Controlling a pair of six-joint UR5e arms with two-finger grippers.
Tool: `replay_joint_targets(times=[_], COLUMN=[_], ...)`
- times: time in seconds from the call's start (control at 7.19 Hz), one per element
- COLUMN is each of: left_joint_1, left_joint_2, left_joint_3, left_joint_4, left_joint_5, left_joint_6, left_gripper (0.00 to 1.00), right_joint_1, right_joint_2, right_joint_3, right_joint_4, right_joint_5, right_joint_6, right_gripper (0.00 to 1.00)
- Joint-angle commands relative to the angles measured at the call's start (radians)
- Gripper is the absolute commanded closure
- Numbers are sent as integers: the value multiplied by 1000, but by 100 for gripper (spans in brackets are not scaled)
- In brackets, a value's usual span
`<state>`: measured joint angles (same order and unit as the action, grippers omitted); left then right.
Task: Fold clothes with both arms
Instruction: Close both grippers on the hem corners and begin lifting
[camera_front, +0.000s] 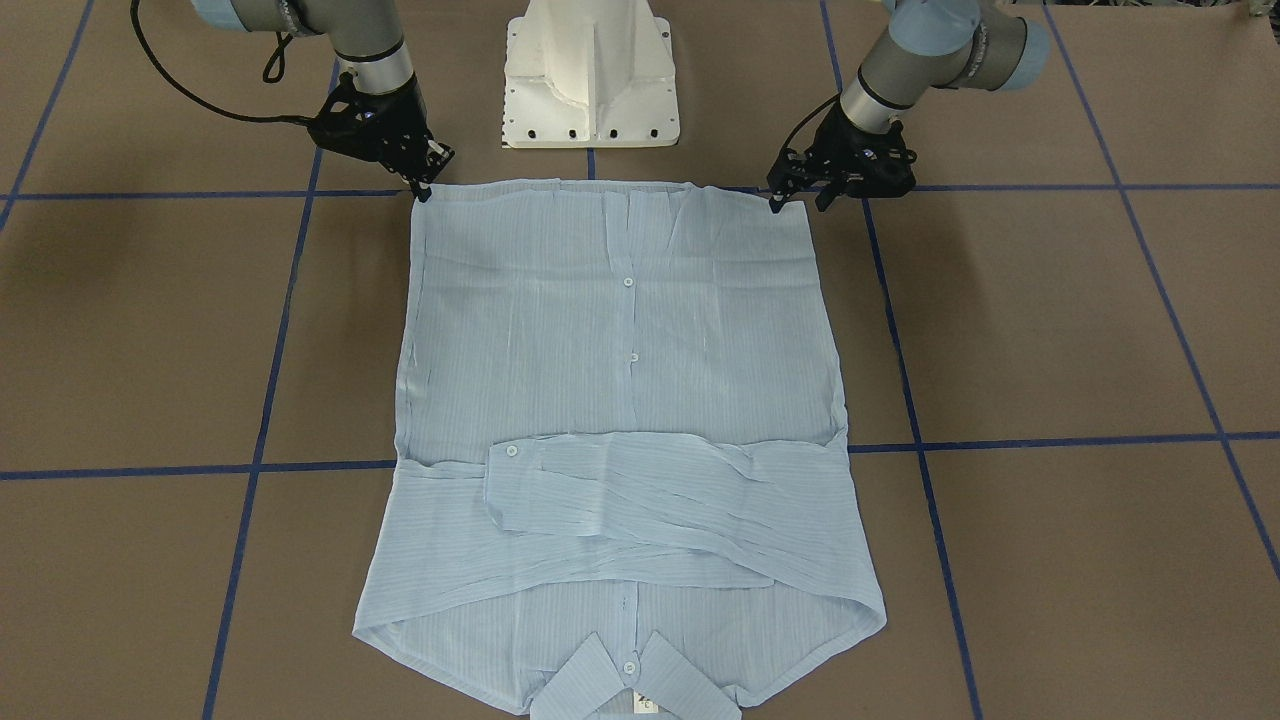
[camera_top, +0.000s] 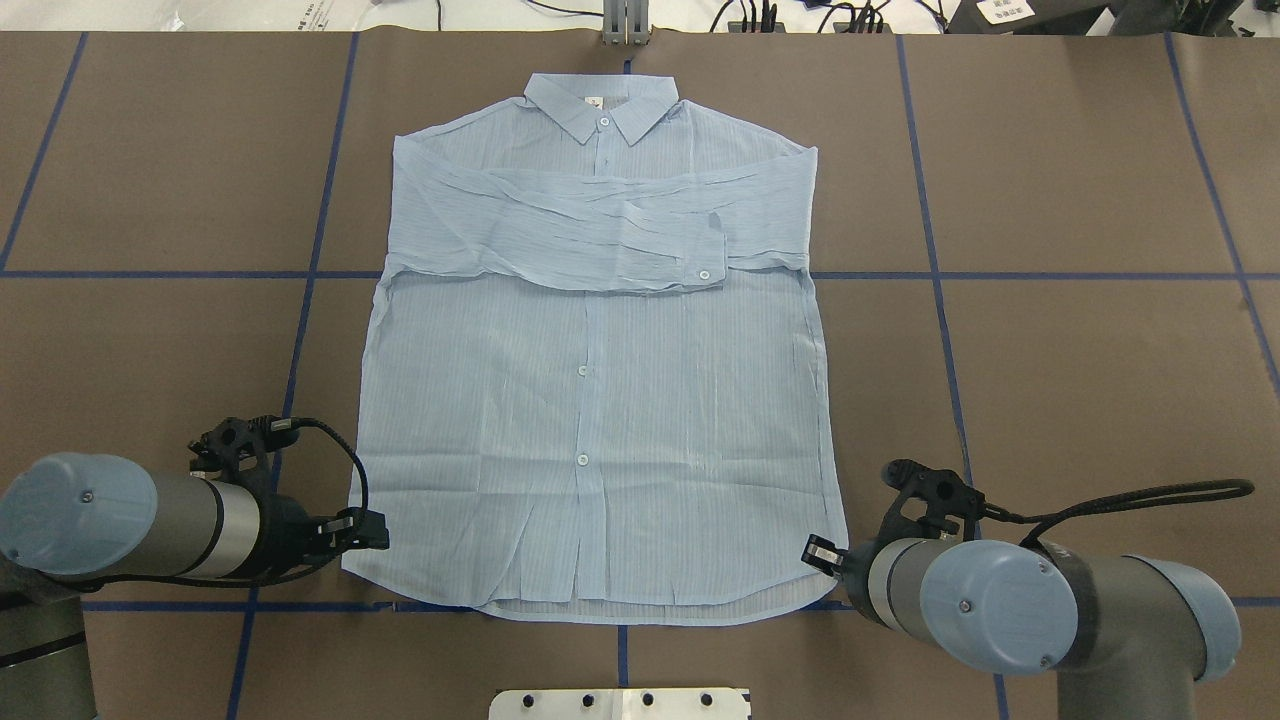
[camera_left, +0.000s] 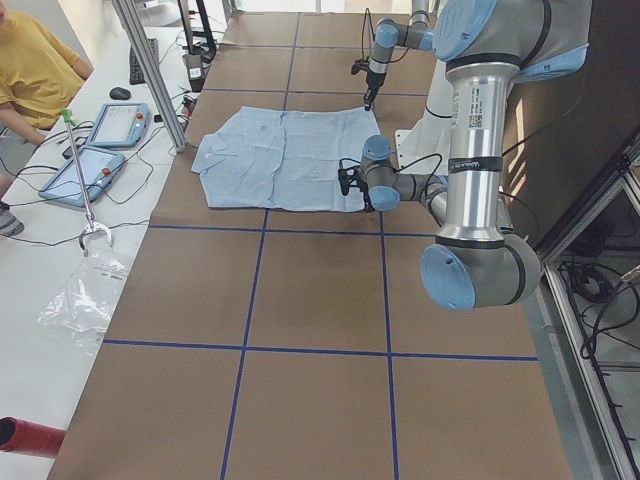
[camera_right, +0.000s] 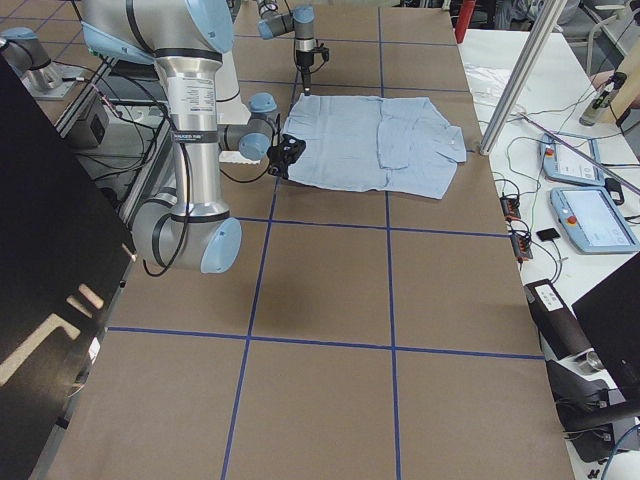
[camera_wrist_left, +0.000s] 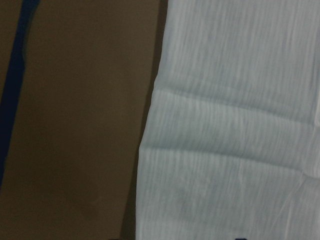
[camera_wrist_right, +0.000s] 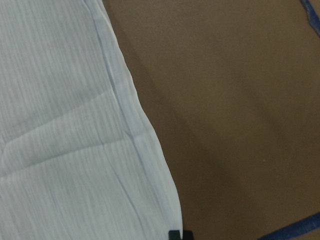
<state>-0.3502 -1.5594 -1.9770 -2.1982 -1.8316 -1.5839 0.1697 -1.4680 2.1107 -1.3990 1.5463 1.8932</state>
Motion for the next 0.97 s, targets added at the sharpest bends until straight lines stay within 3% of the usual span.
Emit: replay_joint_targets(times=[0.0,0.42,0.56,0.83], left_joint_1=[4,7,8,22], left_joint_2=[5,18,18,18], left_joint_3=[0,3,3,6], left_joint_4=[2,5,5,5], left_joint_5=[0,-2,-3,-5], left_joint_6=[-2,-16,-18,-42], left_gripper=[33,41,49,52], right_joint_1=[1,-1,1,1], right_joint_2=[0,0,0,0], right_joint_3=[0,0,0,0], right_joint_4=[0,0,0,0], right_joint_5=[-2,-2,-3,-3], right_joint_6=[1,1,1,1], right_gripper=[100,100,100,100])
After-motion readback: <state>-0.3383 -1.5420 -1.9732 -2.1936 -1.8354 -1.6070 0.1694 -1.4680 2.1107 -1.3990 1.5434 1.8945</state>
